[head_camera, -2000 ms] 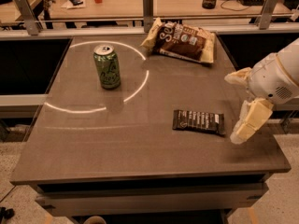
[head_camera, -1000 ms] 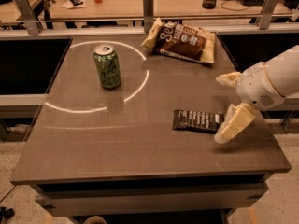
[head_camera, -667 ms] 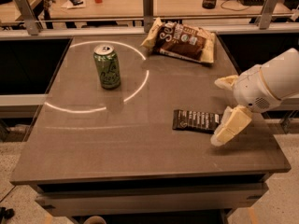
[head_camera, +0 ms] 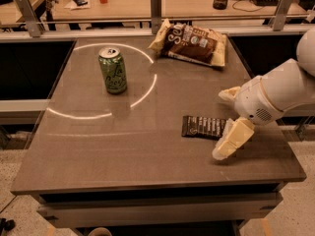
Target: Move rxbar chocolate near green can
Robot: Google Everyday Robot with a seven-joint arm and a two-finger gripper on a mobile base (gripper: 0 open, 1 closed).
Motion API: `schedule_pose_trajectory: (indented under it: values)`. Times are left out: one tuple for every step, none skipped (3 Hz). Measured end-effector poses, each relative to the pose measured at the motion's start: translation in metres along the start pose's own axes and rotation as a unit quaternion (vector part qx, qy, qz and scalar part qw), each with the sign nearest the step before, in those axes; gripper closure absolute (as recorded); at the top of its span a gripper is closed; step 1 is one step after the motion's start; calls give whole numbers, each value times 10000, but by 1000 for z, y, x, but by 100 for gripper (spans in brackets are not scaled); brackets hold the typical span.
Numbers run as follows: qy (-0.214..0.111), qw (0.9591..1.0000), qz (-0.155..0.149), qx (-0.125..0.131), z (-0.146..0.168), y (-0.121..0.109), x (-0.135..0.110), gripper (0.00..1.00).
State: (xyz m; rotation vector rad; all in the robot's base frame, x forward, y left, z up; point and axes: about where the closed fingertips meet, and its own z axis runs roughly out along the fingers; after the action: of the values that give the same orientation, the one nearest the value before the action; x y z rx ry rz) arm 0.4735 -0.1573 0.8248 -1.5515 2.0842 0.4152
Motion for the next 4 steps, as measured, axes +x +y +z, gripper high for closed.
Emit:
schedule_pose_trajectory:
  values:
    - [14,10000,-17,-28,3,2,0,0]
    - [43,10000,-48,-65,7,4,0,17]
    - [91,9999,-76,-124,10,5,0,42]
    - [93,9998,-77,-128,7,5,-2,64]
